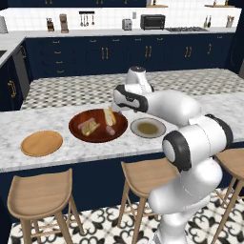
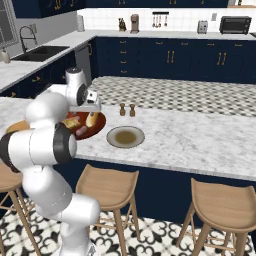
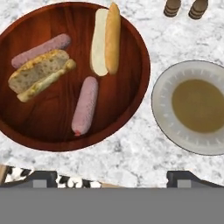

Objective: Place one bun and one sausage from the bowl on each plate.

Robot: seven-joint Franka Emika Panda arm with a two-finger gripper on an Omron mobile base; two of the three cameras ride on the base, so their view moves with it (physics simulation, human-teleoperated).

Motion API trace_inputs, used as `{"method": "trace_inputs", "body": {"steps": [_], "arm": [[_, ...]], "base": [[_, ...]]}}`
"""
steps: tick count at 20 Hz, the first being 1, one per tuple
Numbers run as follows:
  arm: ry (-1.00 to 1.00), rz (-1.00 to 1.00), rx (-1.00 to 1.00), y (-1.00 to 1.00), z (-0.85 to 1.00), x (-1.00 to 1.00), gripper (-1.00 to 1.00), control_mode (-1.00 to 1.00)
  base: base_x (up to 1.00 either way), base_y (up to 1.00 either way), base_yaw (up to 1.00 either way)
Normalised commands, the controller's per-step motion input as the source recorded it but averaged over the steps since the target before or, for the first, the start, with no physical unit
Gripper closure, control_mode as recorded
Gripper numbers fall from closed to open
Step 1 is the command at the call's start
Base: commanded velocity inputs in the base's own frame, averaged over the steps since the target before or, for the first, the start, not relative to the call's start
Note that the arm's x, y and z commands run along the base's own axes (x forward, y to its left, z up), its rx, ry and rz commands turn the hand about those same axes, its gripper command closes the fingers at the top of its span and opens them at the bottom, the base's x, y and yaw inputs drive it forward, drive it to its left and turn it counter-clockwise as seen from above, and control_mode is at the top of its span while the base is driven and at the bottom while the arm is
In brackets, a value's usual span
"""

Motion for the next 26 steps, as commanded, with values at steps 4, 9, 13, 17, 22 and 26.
{"method": "trace_inputs", "body": {"steps": [4, 9, 13, 17, 22, 26], "arm": [[0.00, 0.00, 0.00, 0.06, -0.19, 0.45, -1.00, -1.00], [0.00, 0.00, 0.00, 0.17, -0.25, 0.58, -1.00, -1.00], [0.00, 0.00, 0.00, 0.22, -0.29, 0.61, -1.00, -1.00], [0.00, 0.00, 0.00, 0.14, -0.34, 0.73, -1.00, -1.00], [0.00, 0.00, 0.00, 0.06, -0.42, 0.69, -1.00, -1.00], [0.00, 0.00, 0.00, 0.01, -0.46, 0.59, -1.00, -1.00]], "base": [[0.00, 0.00, 0.00], [0.00, 0.00, 0.00], [0.00, 0.00, 0.00], [0.00, 0.00, 0.00], [0.00, 0.00, 0.00], [0.00, 0.00, 0.00]]}}
